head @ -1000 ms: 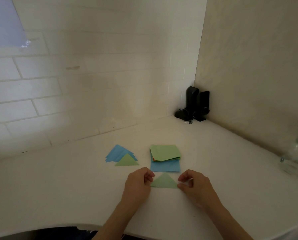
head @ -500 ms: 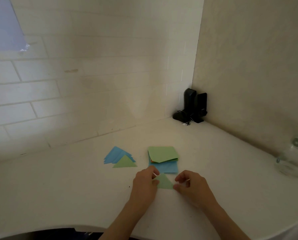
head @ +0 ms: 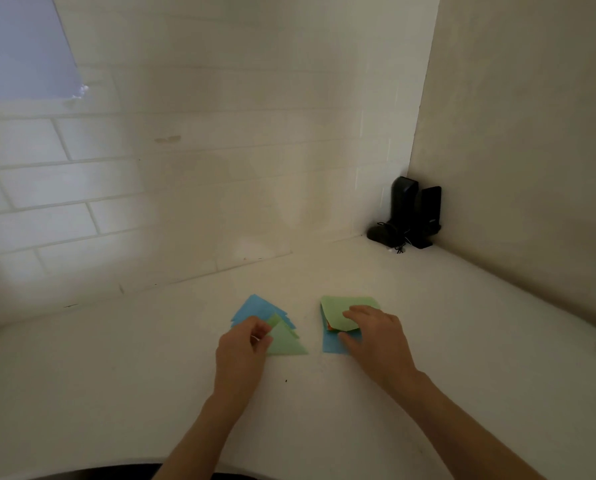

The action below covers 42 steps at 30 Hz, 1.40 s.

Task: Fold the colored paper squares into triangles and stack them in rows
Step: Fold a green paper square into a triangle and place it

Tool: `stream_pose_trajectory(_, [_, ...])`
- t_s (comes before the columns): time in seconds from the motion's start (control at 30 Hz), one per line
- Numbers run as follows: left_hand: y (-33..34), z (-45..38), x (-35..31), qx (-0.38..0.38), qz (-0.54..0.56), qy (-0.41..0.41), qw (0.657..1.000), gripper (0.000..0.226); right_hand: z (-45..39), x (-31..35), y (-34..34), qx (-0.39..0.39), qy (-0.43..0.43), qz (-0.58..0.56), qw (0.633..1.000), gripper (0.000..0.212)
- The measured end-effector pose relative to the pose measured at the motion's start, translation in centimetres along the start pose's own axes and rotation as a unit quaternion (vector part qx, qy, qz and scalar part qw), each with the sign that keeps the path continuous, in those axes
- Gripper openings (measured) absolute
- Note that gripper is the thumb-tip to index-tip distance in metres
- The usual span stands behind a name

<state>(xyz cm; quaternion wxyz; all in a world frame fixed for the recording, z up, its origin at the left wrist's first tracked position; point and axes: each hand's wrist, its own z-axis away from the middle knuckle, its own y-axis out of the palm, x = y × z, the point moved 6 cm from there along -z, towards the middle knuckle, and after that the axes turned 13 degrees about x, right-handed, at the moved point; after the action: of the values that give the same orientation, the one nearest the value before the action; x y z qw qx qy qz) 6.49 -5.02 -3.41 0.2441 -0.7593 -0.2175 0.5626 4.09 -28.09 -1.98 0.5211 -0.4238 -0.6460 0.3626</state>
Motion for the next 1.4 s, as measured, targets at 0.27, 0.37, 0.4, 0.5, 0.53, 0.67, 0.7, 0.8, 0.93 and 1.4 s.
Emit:
stream_pose_trajectory(0.27, [0.4, -0.9, 1.0, -0.011, -0.054, 0.024, 0.998, 0.017, -0.7, -0.7, 1.4, -0.012, 0.023, 0.038, 0.999, 0.021])
stream_pose_trajectory(0.37, [0.7, -1.2, 1.3, -0.017, -0.07, 0.028, 0.997, 0.019, -0.8, -0.7, 1.4, -0.054, 0.017, 0.043, 0.997, 0.007])
stream_pose_trajectory(0.4, [0.7, -1.3, 1.4, -0.018, -0.074, 0.029, 0.997, 0.021, -0.8, -0.7, 1.3, -0.063, 0.013, 0.046, 0.997, 0.004])
stream_pose_trajectory(0.5, [0.9, -1.2, 1.6, -0.024, -0.08, 0.032, 0.996, 0.024, -0.9, -1.0, 1.5, -0.072, 0.016, 0.051, 0.996, 0.008])
stream_pose_trajectory(0.53, [0.9, -1.2, 1.6, -0.027, -0.081, 0.033, 0.996, 0.025, -0.8, -1.0, 1.5, -0.079, 0.018, 0.051, 0.995, 0.009])
stream_pose_trajectory(0.67, [0.7, -0.9, 1.1, -0.035, -0.087, 0.042, 0.995, 0.026, -0.7, -0.5, 1.0, -0.101, 0.021, 0.034, 0.994, 0.012])
stream_pose_trajectory(0.7, [0.7, -0.9, 1.0, -0.036, -0.087, 0.043, 0.995, 0.025, -0.7, -0.4, 0.8, -0.105, 0.023, 0.032, 0.994, 0.013])
stream_pose_trajectory(0.8, [0.7, -0.6, 0.5, -0.036, -0.086, 0.05, 0.994, 0.024, -0.8, -0.4, 0.4, -0.104, 0.031, 0.035, 0.994, 0.011])
stream_pose_trajectory(0.93, [0.9, -0.1, -0.3, -0.032, -0.082, 0.069, 0.994, 0.025, -0.4, -0.6, 0.0, -0.115, 0.026, 0.016, 0.993, 0.012])
stream_pose_trajectory(1.4, [5.0, 4.8, -8.7, 0.059, -0.033, 0.253, 0.965, 0.03, 7.8, 0.0, -4.3, -0.211, -0.095, 0.11, 0.967, 0.004])
